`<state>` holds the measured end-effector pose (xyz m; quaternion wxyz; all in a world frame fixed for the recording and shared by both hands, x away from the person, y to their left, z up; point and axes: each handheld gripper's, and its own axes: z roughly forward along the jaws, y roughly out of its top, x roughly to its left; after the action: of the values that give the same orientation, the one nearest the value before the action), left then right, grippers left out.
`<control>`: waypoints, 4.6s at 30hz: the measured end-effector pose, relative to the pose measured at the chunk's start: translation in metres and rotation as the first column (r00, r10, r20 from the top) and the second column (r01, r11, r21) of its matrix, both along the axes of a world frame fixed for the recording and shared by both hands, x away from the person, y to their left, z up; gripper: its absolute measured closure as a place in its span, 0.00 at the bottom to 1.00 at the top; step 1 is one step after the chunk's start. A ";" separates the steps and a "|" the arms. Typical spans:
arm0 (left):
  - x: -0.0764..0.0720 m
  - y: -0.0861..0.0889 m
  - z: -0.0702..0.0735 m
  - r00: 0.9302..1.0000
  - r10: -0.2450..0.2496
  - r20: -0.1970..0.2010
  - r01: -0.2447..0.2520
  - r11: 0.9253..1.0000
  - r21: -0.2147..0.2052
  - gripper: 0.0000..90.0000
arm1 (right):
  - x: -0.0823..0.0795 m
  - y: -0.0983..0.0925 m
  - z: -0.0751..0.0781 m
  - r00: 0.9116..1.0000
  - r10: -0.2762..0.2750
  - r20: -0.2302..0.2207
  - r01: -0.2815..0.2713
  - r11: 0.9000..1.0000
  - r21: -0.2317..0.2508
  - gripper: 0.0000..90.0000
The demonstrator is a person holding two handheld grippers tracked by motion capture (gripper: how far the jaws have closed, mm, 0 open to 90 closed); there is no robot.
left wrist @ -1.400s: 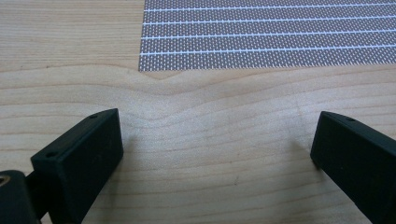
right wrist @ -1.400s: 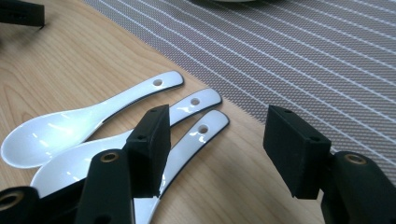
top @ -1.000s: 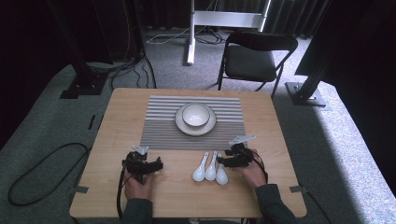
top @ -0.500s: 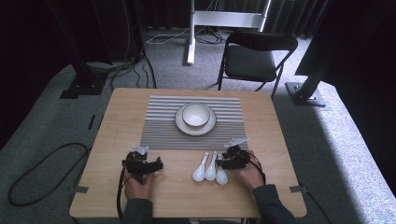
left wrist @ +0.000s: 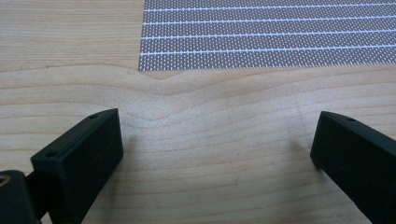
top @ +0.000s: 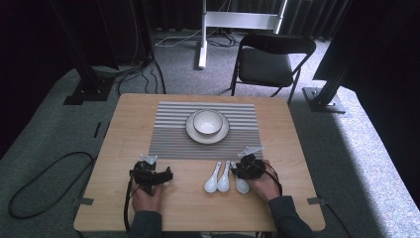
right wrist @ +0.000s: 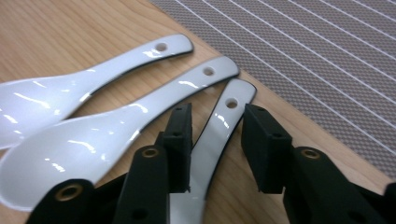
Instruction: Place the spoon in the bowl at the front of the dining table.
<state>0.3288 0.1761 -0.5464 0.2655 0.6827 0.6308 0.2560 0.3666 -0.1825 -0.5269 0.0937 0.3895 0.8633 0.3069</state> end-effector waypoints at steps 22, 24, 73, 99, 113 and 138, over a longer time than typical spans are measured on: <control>0.000 0.000 0.000 1.000 0.000 0.000 0.000 1.000 0.000 0.03 | 0.001 -0.007 0.006 0.998 -0.066 0.006 0.066 0.991 -0.120 0.83; 0.000 0.000 0.000 1.000 0.000 0.000 0.000 1.000 0.000 0.03 | 0.001 -0.009 0.008 0.997 -0.071 0.022 0.073 0.992 -0.100 0.83; 0.000 0.000 0.000 1.000 0.001 0.000 -0.001 1.000 -0.001 0.03 | -0.014 -0.024 0.042 0.955 -0.122 0.271 0.079 0.983 0.164 0.83; 0.000 0.000 0.000 1.000 0.000 -0.001 0.000 1.000 0.001 0.03 | -0.008 -0.022 0.054 0.949 -0.119 0.293 0.060 0.978 0.201 0.83; 0.000 0.000 0.000 1.000 -0.001 -0.001 0.001 1.000 0.001 0.03 | 0.003 -0.019 0.066 0.944 -0.122 0.308 0.052 0.973 0.227 0.83; 0.000 0.000 0.000 1.000 -0.003 -0.001 0.003 1.000 0.003 0.03 | 0.040 0.018 0.084 0.942 -0.088 0.324 0.014 0.975 0.223 0.84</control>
<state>0.3288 0.1763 -0.5463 0.2642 0.6841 0.6297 0.2563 0.4066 -0.1647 -0.4424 0.2026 0.3626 0.7859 0.4580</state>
